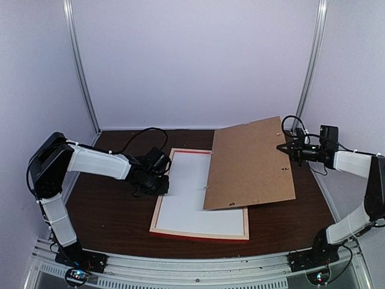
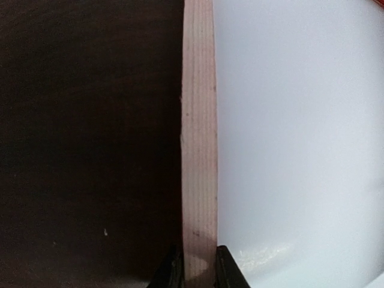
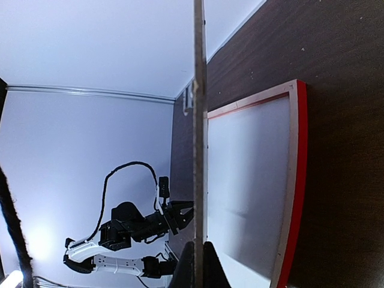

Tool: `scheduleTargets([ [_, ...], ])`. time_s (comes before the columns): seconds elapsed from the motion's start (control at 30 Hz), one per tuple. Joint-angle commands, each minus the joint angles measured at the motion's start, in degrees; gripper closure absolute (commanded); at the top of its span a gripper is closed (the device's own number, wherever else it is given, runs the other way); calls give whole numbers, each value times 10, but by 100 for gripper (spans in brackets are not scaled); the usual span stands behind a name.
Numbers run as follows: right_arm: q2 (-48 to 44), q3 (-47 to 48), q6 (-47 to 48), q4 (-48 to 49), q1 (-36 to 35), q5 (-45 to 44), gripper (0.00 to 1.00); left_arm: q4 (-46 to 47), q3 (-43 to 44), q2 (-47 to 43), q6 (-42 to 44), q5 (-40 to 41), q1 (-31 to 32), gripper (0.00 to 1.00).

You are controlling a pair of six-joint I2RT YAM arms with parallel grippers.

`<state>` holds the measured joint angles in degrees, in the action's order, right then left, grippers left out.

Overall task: Put the photo into the frame
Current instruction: Move the frame body to the center of the board.

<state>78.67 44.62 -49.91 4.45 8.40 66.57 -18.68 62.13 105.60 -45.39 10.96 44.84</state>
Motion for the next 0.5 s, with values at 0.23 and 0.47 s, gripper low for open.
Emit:
scheduleTargets([
  [0.23,28,37,5,20,-65,-1,100,60,-80,-62,-71,-108,9,75],
  [0.47,44,40,-15,51,-97,-6,100,96,-111,-111,-71,-187,9,69],
])
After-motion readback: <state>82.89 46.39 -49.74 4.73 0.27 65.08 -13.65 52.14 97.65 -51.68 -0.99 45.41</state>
